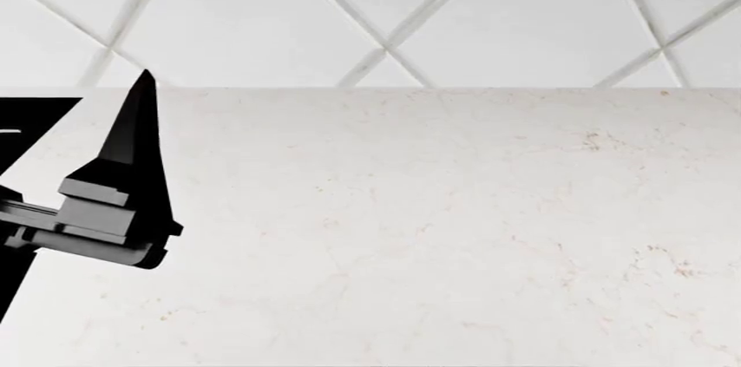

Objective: Pick and place the shaker into the drawer. Then close the cabinet.

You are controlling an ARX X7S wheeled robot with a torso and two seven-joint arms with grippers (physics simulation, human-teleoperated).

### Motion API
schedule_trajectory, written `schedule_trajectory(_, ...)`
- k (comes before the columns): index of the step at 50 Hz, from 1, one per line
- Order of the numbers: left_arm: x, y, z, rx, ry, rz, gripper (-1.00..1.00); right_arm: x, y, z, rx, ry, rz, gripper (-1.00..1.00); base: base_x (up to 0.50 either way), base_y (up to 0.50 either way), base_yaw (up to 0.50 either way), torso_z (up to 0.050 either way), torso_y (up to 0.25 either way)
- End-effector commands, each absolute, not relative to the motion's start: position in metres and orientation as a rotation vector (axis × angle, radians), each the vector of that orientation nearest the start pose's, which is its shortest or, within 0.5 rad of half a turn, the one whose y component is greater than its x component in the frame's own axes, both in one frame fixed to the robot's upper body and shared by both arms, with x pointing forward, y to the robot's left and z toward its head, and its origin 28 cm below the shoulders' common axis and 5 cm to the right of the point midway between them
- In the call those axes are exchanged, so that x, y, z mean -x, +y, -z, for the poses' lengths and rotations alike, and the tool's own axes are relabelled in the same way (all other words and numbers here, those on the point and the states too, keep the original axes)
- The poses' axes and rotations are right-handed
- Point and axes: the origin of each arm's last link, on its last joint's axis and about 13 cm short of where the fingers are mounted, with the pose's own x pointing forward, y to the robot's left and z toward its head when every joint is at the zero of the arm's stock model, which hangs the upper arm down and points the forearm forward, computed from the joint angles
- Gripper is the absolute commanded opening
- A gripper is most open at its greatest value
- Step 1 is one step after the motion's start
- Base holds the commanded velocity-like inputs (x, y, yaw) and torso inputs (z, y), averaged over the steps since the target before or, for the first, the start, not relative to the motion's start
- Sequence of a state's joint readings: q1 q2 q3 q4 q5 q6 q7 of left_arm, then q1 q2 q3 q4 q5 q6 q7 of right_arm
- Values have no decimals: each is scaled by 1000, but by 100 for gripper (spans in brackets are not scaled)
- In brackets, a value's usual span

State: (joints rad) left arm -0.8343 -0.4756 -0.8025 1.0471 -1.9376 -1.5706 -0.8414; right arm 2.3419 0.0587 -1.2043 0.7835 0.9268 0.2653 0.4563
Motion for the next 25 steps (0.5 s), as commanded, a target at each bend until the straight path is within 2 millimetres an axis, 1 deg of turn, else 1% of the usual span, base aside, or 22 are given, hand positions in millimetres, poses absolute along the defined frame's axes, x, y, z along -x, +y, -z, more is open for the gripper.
schedule_trajectory(1,-134,257,-268,-122,-469,169,100,-366,-59,-485,-16,-82,-427,100,23,8,15,0,0)
schedule_trajectory(19,-131,257,-267,-119,-479,171,100,-366,-62,-484,-18,-71,-413,100,7,3,5,7,0)
schedule_trajectory(25,-131,257,-267,-118,-481,173,100,-362,-63,-488,-4,-80,-405,100,0,0,0,5,0)
